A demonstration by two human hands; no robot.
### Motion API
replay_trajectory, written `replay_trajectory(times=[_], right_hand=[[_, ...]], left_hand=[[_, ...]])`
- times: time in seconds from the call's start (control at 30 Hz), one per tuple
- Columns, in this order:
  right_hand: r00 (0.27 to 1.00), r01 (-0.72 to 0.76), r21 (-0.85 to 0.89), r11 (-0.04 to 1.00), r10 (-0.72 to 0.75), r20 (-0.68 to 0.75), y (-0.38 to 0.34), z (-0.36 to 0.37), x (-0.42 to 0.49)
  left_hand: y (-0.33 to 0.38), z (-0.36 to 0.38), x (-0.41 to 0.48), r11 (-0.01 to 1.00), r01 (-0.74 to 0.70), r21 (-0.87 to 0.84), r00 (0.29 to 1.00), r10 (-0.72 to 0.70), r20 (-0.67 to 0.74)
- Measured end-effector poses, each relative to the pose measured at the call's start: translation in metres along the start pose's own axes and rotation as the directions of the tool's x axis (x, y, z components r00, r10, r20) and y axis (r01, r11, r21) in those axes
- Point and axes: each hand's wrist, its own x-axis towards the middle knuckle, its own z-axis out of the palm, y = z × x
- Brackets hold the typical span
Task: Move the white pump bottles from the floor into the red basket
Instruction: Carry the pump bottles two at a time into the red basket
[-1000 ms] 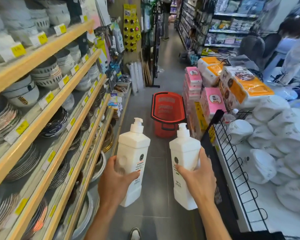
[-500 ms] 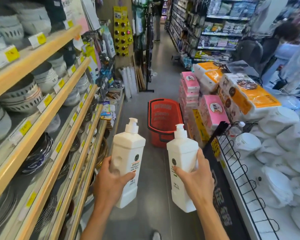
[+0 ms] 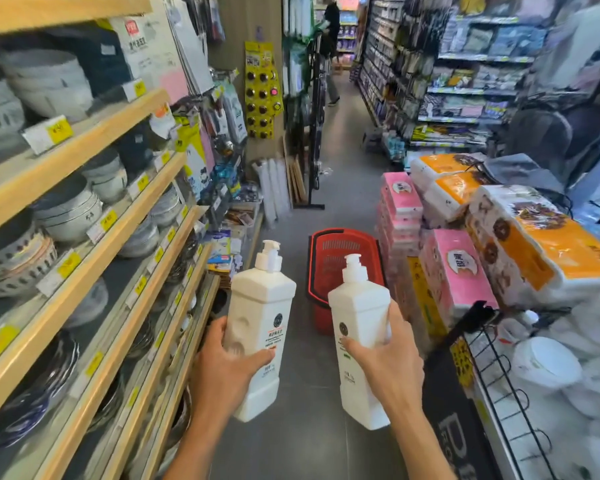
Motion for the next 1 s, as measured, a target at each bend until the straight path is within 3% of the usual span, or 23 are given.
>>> replay_trajectory(times=[0.47,0.77,1.0], right_hand=[[0.998,0.001,0.002,1.0,-0.001,-0.064,-0.055,0.062,0.118],[0.988,-0.063,-0.02,0.998,0.059,-0.145,-0.082,0.105,0.18],[0.981,-0.129,-0.009,0.992,0.126,-0.15,-0.09,0.121,0.25]], left_hand=[[0.026,0.019,0.147,0.998,-0.051,-0.046,0.99,0.056,0.128],[0.039,0.013,0.255,0.996,-0.084,0.022,0.991,0.081,0.11],[0.06,0.048,0.333,0.997,-0.068,0.046,0.988,0.061,0.142]])
